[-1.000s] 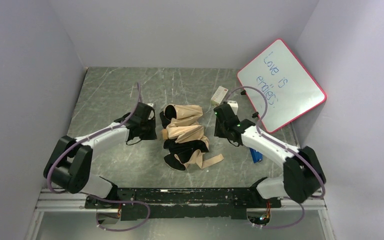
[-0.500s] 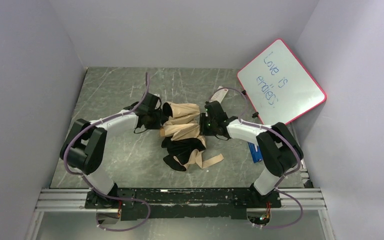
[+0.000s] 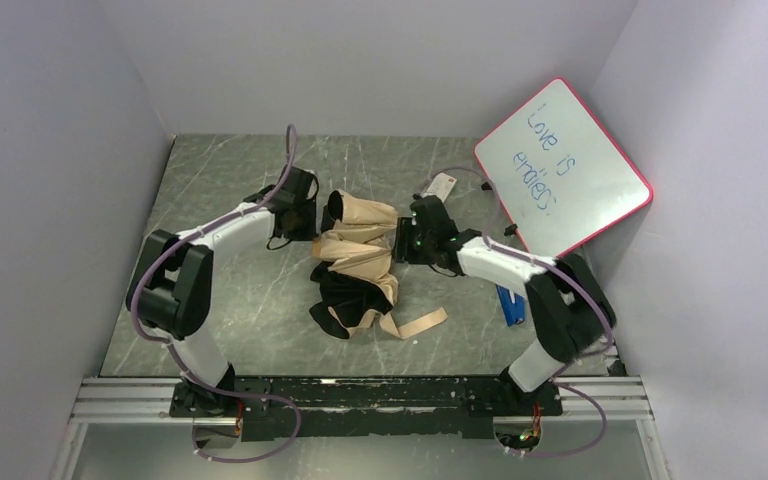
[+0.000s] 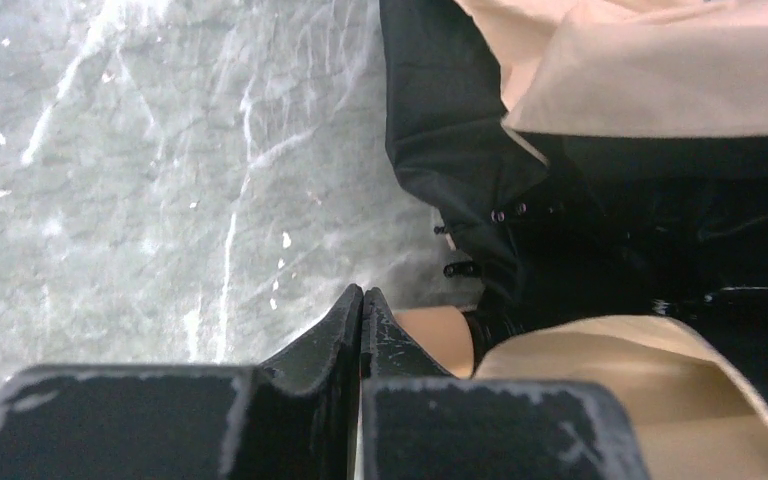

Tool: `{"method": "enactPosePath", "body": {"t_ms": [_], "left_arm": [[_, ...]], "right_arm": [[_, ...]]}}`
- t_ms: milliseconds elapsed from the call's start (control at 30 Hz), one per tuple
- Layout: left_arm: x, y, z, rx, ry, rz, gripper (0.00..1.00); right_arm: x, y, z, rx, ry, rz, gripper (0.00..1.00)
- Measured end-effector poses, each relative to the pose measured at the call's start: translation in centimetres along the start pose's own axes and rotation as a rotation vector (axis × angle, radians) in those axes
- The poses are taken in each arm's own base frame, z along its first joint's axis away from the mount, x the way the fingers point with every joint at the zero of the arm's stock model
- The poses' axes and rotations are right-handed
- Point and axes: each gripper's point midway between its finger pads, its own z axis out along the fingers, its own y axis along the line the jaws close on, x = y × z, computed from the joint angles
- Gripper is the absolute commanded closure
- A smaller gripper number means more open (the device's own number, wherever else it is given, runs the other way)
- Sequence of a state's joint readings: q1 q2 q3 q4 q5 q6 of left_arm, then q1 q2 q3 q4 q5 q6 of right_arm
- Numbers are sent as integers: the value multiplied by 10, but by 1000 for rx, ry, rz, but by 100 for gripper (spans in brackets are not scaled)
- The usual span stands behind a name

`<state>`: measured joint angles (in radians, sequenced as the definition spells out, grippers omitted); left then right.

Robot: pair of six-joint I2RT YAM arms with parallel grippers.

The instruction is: Put away the umbrella

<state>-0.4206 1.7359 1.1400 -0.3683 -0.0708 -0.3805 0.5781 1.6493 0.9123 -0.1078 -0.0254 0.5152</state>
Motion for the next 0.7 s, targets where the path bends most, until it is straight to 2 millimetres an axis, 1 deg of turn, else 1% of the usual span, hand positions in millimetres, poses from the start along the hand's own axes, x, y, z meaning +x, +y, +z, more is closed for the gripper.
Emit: {"method": "enactPosePath", "body": {"t_ms": [67,167,233,267,300,367,467,533,600,700], "left_arm": [[0,3,-7,-11,1,-1,94],[-9,10,-33,-19,-52,-7,85],[-19,14,-57,-12,-121,-13,82],[-24,16,-69,-4,-155,-15,82],[-28,17,-80,2,-184,-16,83],[-34,19,-100,18,-245,-17,84],[-34,21,-115,29,-283,-7,86],[-31,23,-118,30,-287,-1,88],[-28,24,-116,26,-281,4,91],[-26,26,-114,22,-270,9,92]], "right_arm": [[-12,-3,-20,30,-56,-2,43],[-33,-4,-63,42,-172,3,41],[-36,-4,-87,25,-222,7,39],[-33,-4,-96,10,-232,8,39],[-26,-4,-104,-7,-232,6,38],[-6,-5,-114,-51,-201,4,38],[28,-1,-121,-131,-135,-2,37],[48,5,-125,-184,-91,-11,35],[64,16,-126,-229,-53,-36,33],[92,41,-125,-311,6,-110,30]]}}
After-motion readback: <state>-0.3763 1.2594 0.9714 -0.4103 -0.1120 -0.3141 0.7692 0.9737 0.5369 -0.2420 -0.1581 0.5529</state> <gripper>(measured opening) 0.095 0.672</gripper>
